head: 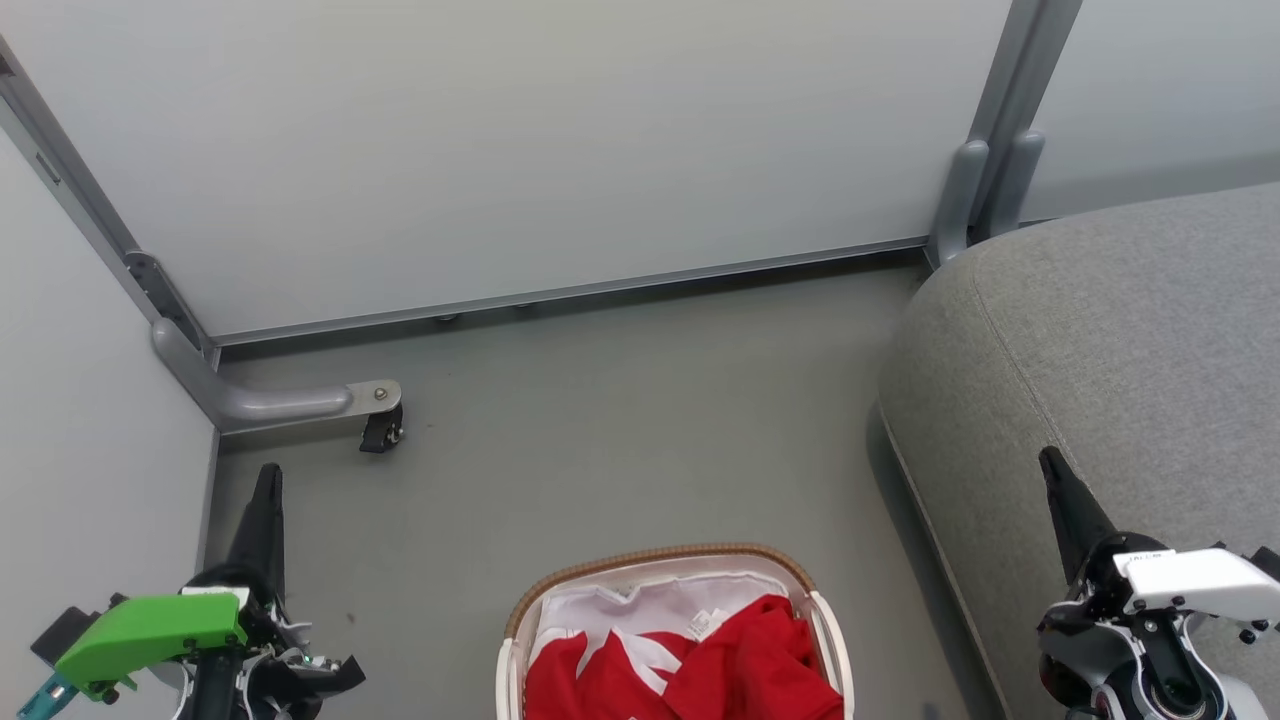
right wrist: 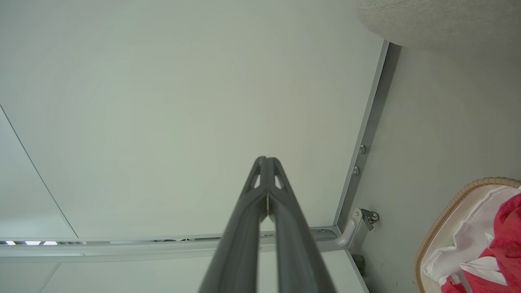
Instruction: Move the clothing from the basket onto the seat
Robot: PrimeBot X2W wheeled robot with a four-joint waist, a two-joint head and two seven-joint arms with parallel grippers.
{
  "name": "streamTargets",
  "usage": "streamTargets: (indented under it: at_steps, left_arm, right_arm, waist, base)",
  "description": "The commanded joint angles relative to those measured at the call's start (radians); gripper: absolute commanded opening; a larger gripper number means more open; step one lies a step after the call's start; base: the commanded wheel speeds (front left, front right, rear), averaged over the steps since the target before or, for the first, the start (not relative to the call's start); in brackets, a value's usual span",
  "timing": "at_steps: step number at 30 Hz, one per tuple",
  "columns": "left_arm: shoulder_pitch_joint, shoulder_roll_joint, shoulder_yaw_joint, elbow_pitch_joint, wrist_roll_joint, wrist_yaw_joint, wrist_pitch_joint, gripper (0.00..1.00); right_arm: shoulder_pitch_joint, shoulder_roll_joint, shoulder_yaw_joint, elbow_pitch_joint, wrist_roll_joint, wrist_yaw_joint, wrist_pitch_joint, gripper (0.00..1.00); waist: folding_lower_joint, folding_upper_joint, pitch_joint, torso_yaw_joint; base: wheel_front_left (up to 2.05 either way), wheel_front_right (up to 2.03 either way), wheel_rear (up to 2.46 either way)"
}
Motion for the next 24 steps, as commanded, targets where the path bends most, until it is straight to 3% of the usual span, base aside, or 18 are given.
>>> streamTargets:
  at_steps: [1,14,24]
  left_arm:
    - [0.000,0.000,0.000,0.001,0.000,0.000,0.000,1.00]
    - [0.044,-0.007,-0.044,0.027,0.027,0.001,-0.042,1.00]
    - [0.049,-0.005,-0.080,-0.008,0.120,0.001,-0.088,1.00]
  right_arm:
    - [0.000,0.000,0.001,0.001,0.000,0.000,-0.001,1.00]
    - [0.036,0.013,0.032,0.046,-0.035,-0.001,-0.041,1.00]
    - [0.032,0.010,0.024,0.040,-0.152,0.000,-0.087,1.00]
  waist:
    - [0.0000,0.0000,0.000,0.000]
    - [0.0000,0.0000,0.001,0.000]
    - [0.0000,0.0000,0.002,0.002]
  base:
    - [0.00,0.00,0.00]
    - [0.00,0.00,0.00]
    - [0.00,0.00,0.00]
